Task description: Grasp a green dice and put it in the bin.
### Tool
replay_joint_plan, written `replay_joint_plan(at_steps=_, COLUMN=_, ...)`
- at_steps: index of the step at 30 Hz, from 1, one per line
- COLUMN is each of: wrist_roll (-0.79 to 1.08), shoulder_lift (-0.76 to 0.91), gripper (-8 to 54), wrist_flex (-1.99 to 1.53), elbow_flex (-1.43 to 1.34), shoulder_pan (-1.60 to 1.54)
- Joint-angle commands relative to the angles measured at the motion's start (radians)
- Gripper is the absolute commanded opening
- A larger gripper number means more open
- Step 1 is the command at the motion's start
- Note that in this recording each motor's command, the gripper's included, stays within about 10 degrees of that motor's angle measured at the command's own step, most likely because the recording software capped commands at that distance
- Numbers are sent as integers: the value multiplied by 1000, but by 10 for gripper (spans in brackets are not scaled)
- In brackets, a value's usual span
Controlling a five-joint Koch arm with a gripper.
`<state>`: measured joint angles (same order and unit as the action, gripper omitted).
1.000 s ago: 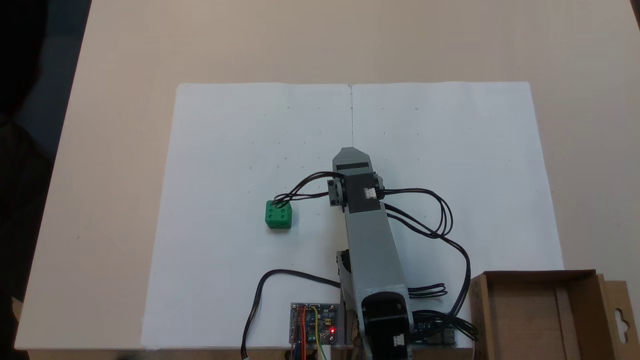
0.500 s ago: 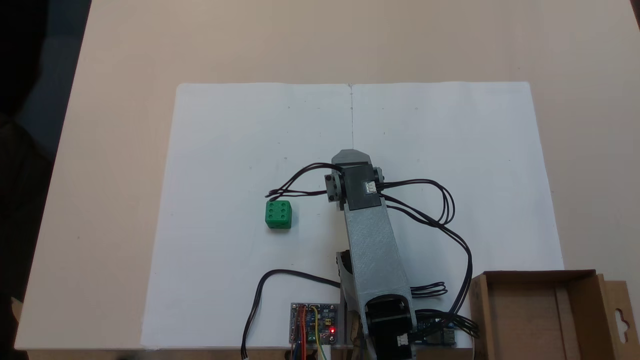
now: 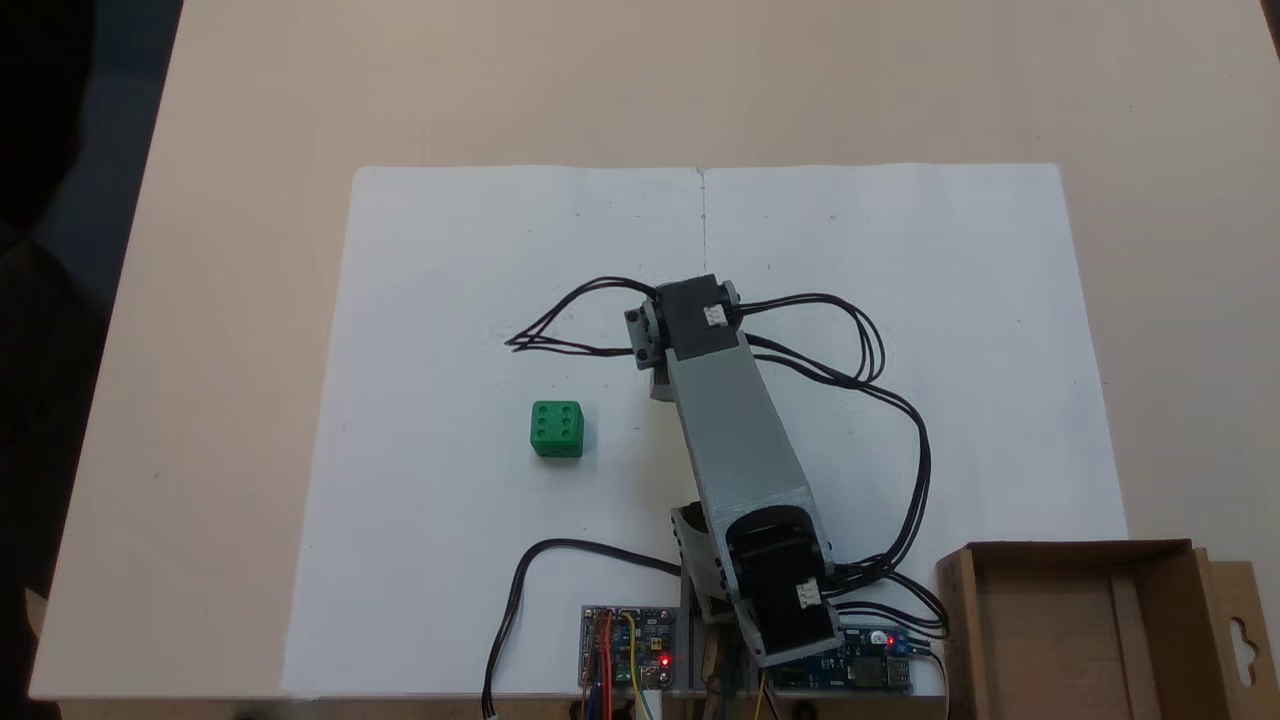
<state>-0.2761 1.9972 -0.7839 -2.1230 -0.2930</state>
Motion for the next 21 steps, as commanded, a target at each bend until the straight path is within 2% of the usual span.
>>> replay_joint_plan(at_steps=1, wrist_roll=-115, shoulder_lift=5, gripper=452, wrist_flex=-17, elbow_flex=66, shoulder_pan=-55)
replay_joint_plan(at_steps=21, wrist_roll=-308, shoulder_lift=11, gripper=450, wrist_flex=-48, elbow_flex=129, shoulder_pan=-425)
